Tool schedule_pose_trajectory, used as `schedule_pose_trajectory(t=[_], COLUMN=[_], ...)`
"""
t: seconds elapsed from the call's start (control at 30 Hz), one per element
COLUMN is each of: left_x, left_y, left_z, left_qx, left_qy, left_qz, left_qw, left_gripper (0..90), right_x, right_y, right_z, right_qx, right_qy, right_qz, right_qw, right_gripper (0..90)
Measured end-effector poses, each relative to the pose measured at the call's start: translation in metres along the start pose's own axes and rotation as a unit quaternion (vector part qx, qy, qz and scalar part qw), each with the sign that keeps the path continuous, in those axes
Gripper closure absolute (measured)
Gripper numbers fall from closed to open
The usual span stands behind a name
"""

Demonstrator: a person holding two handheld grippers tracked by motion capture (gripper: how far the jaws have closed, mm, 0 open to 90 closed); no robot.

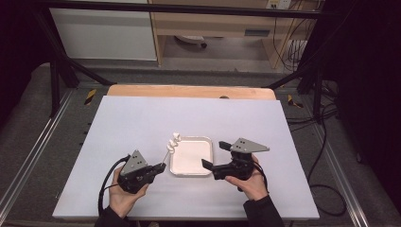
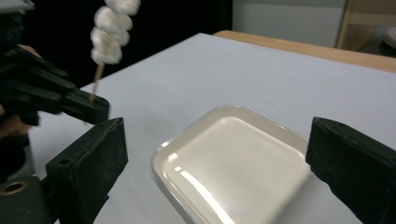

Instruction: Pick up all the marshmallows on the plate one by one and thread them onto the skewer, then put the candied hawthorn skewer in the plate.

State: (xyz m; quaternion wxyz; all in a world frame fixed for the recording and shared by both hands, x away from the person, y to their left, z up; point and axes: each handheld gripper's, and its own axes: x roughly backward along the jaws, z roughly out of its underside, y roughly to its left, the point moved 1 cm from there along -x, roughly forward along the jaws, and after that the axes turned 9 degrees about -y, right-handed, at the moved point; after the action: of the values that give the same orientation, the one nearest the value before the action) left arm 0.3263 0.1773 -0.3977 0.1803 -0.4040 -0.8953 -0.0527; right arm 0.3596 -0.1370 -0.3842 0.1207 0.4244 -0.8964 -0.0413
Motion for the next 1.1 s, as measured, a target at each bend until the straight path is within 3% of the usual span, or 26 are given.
schedule_pose_trajectory(t=[0.27,0.53,0.73,0.93,1.1], left_x=[-0.019,-0.060,-0.081,-0.097,-0.104], left_y=[0.004,-0.004,-0.010,-0.005,-0.003], left_z=[-0.013,-0.020,-0.019,-0.014,-0.012], left_qx=[0.036,0.039,0.040,0.050,0.050], left_qy=[0.024,0.075,0.110,0.164,0.208], left_qz=[-0.017,-0.027,-0.032,-0.048,-0.057], left_qw=[0.9989,0.9960,0.9926,0.9840,0.9753], left_gripper=[89.2,89.2,89.1,89.1,89.0], right_x=[0.027,0.054,0.065,0.066,0.067], right_y=[-0.032,-0.046,-0.053,-0.054,-0.057], right_z=[0.028,0.045,0.053,0.059,0.060], right_qx=[0.007,0.016,0.013,0.016,0.014], right_qy=[0.061,0.070,0.079,0.092,0.092], right_qz=[0.042,0.058,0.069,0.072,0.074], right_qw=[0.9972,0.9957,0.9943,0.9930,0.9929], right_gripper=[1.6,0.6,0.6,0.6,0.7])
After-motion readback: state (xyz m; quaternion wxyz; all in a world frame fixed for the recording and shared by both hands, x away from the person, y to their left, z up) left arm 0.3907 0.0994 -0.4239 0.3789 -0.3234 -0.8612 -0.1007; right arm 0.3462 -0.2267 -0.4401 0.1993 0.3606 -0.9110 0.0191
